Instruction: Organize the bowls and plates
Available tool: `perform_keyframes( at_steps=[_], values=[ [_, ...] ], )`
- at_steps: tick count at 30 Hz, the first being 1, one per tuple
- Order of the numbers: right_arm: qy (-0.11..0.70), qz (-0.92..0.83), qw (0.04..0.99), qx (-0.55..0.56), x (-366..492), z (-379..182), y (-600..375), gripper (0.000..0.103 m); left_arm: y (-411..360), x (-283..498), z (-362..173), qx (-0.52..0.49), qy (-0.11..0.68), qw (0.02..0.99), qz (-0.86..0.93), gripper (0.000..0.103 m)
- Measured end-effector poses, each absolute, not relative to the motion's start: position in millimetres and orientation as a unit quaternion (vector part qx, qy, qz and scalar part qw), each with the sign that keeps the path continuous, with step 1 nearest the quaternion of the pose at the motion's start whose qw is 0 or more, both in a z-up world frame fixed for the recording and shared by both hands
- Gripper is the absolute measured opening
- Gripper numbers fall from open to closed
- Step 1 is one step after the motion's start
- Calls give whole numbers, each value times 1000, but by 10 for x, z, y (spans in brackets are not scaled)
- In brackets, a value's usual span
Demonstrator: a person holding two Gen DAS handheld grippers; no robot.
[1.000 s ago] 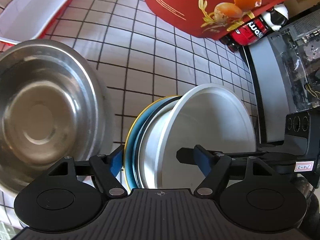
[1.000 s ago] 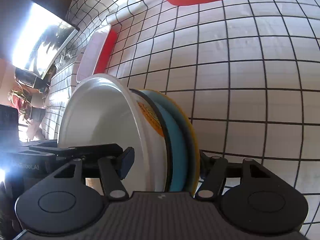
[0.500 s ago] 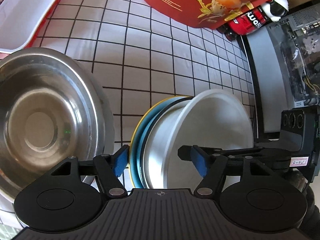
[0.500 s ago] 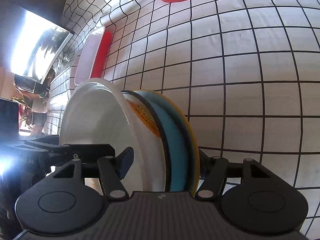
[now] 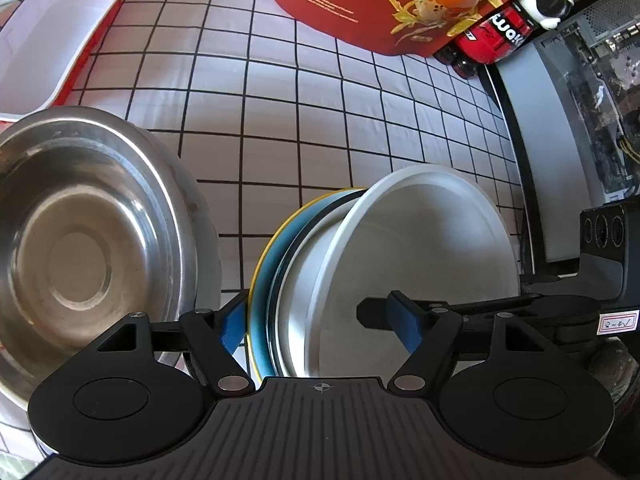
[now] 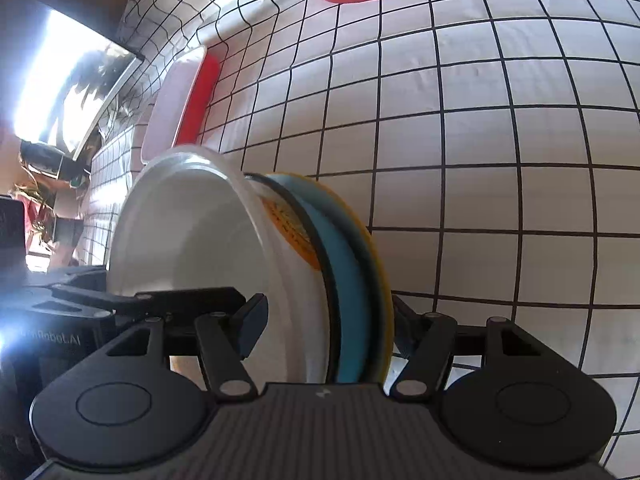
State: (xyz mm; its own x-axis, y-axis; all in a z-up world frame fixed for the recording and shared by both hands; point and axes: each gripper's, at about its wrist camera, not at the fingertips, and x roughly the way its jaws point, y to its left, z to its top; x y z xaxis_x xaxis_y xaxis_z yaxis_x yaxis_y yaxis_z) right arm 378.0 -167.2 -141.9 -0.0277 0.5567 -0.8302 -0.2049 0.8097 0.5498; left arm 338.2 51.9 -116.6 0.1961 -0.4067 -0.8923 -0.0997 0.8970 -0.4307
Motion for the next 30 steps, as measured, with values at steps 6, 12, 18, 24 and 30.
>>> perform_keyframes(
  at_steps=[6, 12, 18, 24, 30],
  values=[
    [666, 268, 681, 148, 3761, -1425, -1680, 65, 541, 3369, -1158, -204, 620, 751, -104, 77],
    [663, 251, 690, 142, 3696, -1378, -1644, 62, 568, 3333, -1150, -208, 613, 754, -111, 77],
    [655, 250, 701, 133, 3580, -1358, -1606, 63, 592, 3285, -1148, -200, 615, 753, -124, 77],
    [650, 250, 704, 136, 3567, -1366, -1612, 63, 585, 3280, -1142, -189, 609, 759, -135, 77],
    [654, 249, 701, 139, 3574, -1372, -1618, 63, 584, 3275, -1139, -189, 609, 758, -136, 77]
  ],
)
